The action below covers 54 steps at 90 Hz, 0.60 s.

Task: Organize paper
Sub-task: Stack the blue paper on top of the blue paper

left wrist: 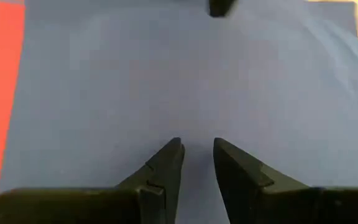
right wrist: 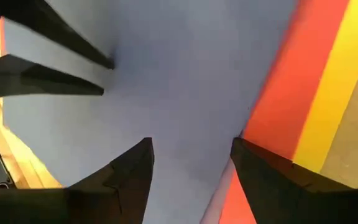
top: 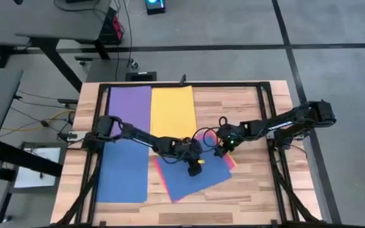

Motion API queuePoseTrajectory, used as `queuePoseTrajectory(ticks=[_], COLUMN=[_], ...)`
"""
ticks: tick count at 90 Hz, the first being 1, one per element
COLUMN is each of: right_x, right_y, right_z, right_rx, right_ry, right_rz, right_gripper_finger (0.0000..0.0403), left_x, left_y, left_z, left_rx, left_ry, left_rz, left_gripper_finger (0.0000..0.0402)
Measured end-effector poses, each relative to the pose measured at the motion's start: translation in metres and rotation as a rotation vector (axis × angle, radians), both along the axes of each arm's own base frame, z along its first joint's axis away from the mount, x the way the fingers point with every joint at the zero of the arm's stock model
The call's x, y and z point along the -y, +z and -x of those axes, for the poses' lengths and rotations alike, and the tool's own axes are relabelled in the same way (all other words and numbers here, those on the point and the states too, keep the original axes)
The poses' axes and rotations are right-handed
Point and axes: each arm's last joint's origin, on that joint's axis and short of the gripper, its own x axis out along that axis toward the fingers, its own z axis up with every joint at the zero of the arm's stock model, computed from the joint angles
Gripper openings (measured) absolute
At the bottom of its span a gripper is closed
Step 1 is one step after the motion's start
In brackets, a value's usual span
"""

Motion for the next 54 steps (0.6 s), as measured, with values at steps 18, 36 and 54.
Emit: queuePoseTrajectory(ticks=[18, 36, 54], right_x=[-0.0042, -0.005, -0.005], right_y=[0.0004, 0.0004, 0.0009], right_z=[-0.0009, -0.0011, -0.0017], right_rx=[0.011, 0.009, 0.012], right_ry=[0.012, 0.001, -0.016], right_rz=[0.001, -0.011, -0.022], right_gripper_finger=[0.0204, 0.0203, 0.0203], left_x=[-0.0049, -0.0044, -0.0043], left_y=[-0.0067, -0.0051, -0.006], left_z=[-0.0021, -0.0067, -0.0063], left_rx=[-0.003, 0.056, 0.05], left_ry=[0.012, 0.009, 0.012], left_rz=[0.015, 0.026, 0.036], left_gripper_finger=[0.0079, 0.0079, 0.0079])
